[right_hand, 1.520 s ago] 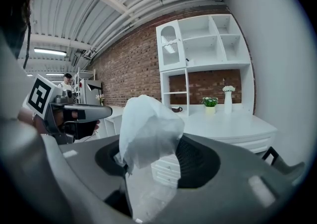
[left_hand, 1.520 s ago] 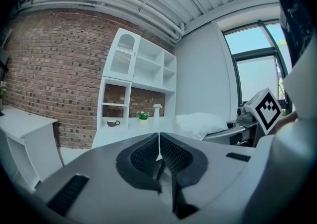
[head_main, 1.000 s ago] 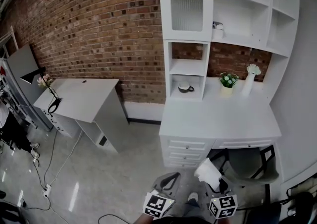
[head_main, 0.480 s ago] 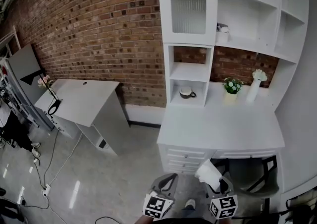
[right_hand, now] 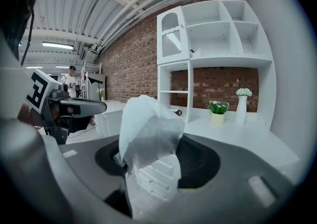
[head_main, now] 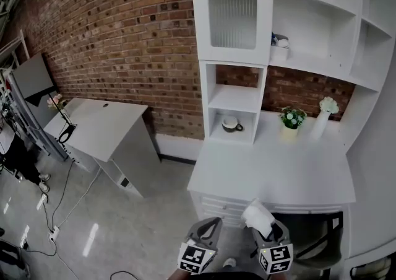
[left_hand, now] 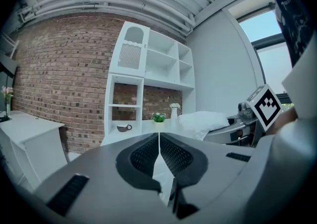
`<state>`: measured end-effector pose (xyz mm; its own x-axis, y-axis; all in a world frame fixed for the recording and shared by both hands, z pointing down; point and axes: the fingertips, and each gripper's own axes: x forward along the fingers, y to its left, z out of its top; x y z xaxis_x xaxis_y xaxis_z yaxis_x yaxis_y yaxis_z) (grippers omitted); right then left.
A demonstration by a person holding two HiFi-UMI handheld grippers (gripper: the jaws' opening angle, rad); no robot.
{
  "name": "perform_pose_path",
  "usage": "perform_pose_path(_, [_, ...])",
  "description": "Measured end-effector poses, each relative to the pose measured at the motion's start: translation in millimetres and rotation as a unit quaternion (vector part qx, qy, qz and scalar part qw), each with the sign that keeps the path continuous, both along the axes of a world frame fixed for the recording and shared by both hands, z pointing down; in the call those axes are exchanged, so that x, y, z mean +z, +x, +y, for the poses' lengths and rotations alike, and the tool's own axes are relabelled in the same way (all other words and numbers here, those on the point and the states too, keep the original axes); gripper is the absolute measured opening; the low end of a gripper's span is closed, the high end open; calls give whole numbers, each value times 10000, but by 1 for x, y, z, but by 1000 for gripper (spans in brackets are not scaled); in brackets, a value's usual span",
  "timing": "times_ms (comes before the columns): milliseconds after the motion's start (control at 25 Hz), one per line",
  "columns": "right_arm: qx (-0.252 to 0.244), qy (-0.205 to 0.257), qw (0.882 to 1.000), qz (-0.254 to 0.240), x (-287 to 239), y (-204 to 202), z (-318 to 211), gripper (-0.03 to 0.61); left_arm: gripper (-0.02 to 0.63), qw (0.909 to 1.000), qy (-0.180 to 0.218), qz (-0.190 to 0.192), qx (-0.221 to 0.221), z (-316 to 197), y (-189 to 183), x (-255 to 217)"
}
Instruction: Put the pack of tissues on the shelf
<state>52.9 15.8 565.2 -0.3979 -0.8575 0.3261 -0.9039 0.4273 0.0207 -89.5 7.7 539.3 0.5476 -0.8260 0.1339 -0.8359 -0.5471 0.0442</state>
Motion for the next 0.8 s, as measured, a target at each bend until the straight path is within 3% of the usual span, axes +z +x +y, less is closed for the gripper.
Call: perform_pose_path(800, [-209,-9,9998,-53,4,66,-58,236,14,10000,-82,-56,-5,-54,81,6])
